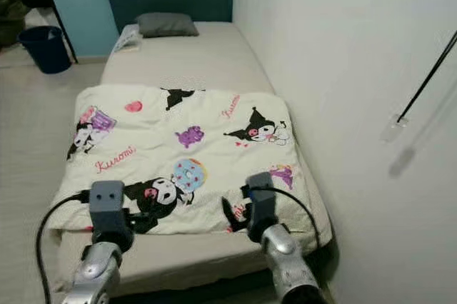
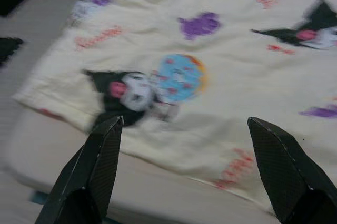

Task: Clean up the room

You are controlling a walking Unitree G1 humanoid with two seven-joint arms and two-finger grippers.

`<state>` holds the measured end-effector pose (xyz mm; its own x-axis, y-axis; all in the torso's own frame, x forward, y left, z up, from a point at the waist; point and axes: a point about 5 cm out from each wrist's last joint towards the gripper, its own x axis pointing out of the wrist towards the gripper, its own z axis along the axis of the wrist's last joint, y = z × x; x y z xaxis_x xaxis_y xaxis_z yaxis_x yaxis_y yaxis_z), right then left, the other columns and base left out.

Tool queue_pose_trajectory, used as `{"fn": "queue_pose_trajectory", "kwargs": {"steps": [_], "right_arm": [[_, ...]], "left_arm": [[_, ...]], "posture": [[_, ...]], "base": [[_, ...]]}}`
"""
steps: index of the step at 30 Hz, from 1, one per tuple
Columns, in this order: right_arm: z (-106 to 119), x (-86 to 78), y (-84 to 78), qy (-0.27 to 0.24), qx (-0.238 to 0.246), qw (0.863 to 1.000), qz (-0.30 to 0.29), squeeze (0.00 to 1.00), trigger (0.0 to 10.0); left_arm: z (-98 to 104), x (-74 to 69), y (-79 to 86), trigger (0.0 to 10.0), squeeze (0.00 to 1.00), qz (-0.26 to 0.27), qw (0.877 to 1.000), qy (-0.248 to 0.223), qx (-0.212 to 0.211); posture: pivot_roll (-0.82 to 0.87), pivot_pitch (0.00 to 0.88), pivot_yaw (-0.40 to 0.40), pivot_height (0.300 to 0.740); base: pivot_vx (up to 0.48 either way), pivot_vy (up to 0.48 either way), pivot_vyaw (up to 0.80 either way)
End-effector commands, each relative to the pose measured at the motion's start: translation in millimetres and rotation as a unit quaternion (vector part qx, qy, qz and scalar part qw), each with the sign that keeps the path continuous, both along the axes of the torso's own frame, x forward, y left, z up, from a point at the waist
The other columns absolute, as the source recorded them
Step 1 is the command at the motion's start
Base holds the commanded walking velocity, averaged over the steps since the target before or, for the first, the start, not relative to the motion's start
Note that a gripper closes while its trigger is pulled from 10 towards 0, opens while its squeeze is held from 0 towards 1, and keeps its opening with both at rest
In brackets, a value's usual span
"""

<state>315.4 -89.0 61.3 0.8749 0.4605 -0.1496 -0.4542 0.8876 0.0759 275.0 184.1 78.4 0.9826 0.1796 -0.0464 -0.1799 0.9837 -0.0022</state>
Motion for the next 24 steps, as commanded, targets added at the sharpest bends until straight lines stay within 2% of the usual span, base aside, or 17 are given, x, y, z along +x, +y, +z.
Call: {"fn": "queue_pose_trajectory", "kwargs": {"steps": [1, 6, 11, 12, 16, 24], "right_arm": [[-5.5, -2.9, -5.7, 0.009, -0.003, 1.000, -0.005, 0.00, 10.0], [-5.7, -3.0, -5.6, 0.009, -0.001, 1.000, -0.007, 0.00, 10.0], [-5.9, -3.1, -6.3, 0.009, 0.000, 1.000, -0.009, 0.00, 10.0], [-6.1, -3.1, -7.0, 0.009, 0.000, 1.000, -0.010, 0.00, 10.0], [-6.5, -3.2, -7.9, 0.009, -0.001, 1.000, -0.011, 0.00, 10.0], [-2.9, 0.0, -5.4, 0.005, 0.002, 1.000, -0.009, 0.00, 10.0]], "left_arm": [[-3.8, -1.6, -3.0, 10.0, 0.00, -0.005, 1.000, 0.010, -0.003], [-2.7, -0.8, -4.3, 10.0, 0.00, -0.014, 0.999, 0.020, 0.026], [-3.3, 0.3, -6.7, 10.0, 0.00, -0.017, 1.000, 0.020, 0.016], [-3.1, 0.9, -9.0, 10.0, 0.00, -0.022, 0.999, 0.021, 0.027], [-4.2, 1.4, -12.6, 10.0, 0.00, -0.023, 0.999, 0.022, 0.021], [-3.2, 1.1, -7.0, 10.0, 0.00, 0.004, 1.000, 0.015, 0.023]], "posture": [[-0.02, 0.125, -0.055, 0.740], [-0.02, 0.126, -0.050, 0.740], [-0.02, 0.127, -0.046, 0.740], [-0.02, 0.129, -0.045, 0.740], [-0.02, 0.129, -0.046, 0.740], [-0.02, 0.128, -0.051, 0.740]], "base": [[0.000, 0.480, 0.00], [0.000, -0.289, 0.00], [0.000, -0.480, 0.00], [0.000, -0.401, 0.00], [0.000, 0.000, 0.00], [0.000, 0.000, 0.00]]}}
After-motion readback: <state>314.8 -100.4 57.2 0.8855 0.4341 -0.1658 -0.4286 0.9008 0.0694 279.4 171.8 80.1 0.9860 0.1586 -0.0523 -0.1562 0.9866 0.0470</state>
